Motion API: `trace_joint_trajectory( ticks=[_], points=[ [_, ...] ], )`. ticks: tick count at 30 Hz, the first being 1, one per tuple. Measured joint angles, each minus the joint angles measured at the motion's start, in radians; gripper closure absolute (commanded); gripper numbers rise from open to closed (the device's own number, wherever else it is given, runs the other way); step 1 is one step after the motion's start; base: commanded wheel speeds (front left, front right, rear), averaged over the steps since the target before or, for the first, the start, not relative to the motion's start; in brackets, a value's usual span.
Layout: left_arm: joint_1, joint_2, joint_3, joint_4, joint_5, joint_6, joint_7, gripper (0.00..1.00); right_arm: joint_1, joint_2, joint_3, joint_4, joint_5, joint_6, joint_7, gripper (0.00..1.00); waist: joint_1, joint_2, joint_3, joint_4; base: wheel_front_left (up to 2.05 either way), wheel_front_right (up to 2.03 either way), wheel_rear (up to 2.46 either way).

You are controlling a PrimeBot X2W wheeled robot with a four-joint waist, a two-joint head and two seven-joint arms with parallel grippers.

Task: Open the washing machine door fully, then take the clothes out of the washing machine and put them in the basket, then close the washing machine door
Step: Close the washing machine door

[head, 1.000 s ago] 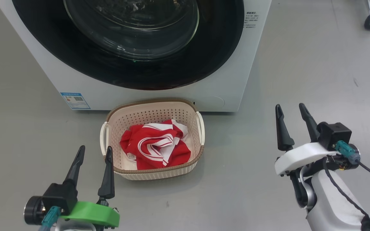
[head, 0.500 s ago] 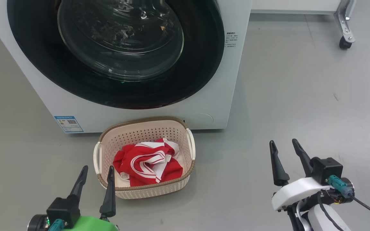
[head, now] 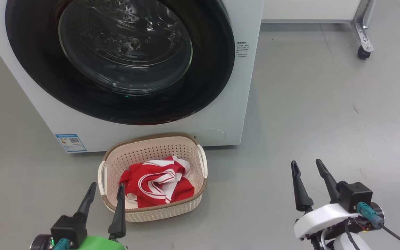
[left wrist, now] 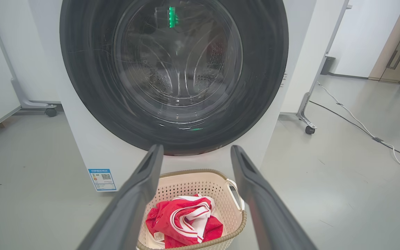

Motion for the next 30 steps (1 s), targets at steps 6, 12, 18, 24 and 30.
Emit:
trace_joint_trajectory(
  ticks=[6,12,18,24,30],
  points=[
    [0.003,0.003,0.000,-0.004,0.000,0.001,0.008,0.00,0.018,0.000,0.002,-0.019,-0.010,-0.009,0.000,0.00,0.0000,0.0000,0.000,0.000,0.00,0.00,0.00],
    [0.010,0.004,0.001,-0.011,0.000,0.002,0.010,0.00,0.027,-0.003,0.005,-0.044,-0.037,-0.019,0.000,0.00,0.0000,0.0000,0.001,-0.001,0.00,0.00,0.00],
    [0.019,0.004,0.003,-0.014,0.000,0.005,0.018,0.00,0.032,-0.010,0.006,-0.064,-0.048,-0.028,0.000,0.00,0.0000,0.0000,0.001,-0.003,0.00,0.00,0.00],
    [0.019,0.004,0.003,-0.025,0.000,0.006,0.019,0.00,0.049,-0.012,0.007,-0.078,-0.048,-0.036,0.000,0.00,0.0000,0.0000,0.005,-0.004,0.00,0.00,0.00],
    [0.019,0.004,0.005,-0.026,0.000,0.010,0.019,0.00,0.055,-0.012,0.007,-0.089,-0.048,-0.044,0.000,0.00,0.0001,0.0000,0.005,-0.004,0.00,0.00,0.00]
  ],
)
